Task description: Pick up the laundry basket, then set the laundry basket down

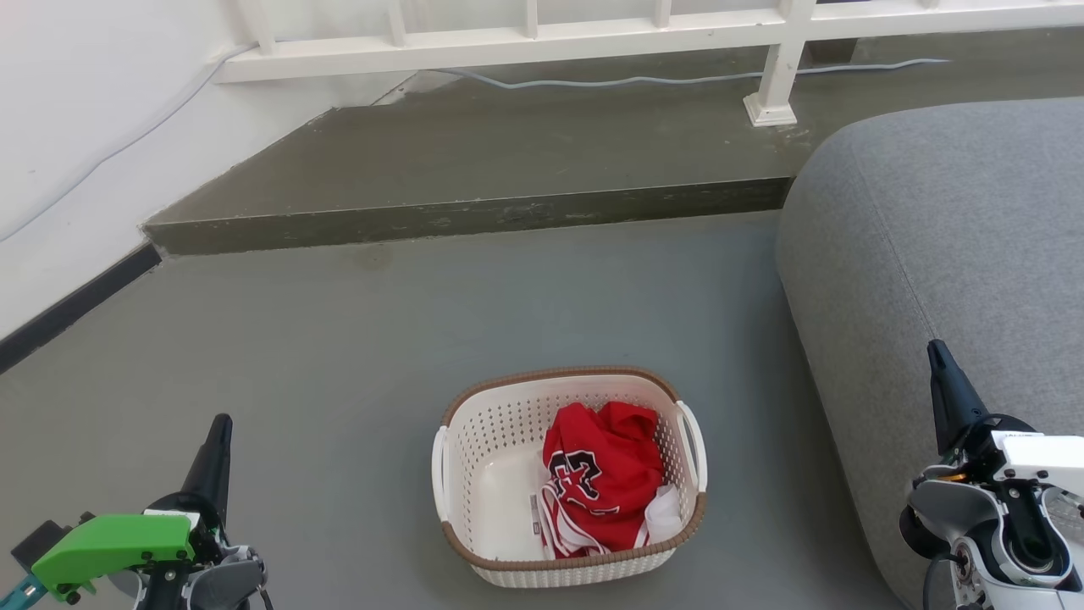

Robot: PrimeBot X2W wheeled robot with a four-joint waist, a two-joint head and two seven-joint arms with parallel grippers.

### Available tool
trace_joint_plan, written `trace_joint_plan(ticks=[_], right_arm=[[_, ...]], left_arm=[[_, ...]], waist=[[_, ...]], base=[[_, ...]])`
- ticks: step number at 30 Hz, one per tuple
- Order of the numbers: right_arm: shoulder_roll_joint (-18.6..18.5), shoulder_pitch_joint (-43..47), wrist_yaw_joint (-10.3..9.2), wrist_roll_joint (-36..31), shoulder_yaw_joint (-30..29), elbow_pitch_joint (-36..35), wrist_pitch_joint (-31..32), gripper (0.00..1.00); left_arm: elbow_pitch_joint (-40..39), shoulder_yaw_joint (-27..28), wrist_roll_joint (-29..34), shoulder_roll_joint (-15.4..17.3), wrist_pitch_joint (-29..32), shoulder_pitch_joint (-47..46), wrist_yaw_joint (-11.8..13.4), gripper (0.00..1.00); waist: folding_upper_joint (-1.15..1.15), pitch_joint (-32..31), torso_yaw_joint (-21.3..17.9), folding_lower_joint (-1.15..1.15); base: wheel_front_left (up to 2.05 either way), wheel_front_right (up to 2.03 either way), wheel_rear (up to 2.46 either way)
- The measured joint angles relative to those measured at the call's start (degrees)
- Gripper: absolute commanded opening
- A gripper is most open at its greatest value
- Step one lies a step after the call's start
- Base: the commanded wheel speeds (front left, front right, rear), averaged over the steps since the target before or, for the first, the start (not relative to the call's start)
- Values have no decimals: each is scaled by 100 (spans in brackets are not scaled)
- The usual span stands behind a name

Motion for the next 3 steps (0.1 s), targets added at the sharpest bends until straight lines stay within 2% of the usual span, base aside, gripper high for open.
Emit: trace_joint_plan(ticks=[3], right_arm=[[0, 0, 0, 0, 0, 0, 0, 0]], left_arm=[[-1, 1, 0, 0, 0, 0, 0, 0]], waist=[[0, 0, 0, 0]], base=[[0, 0, 0]])
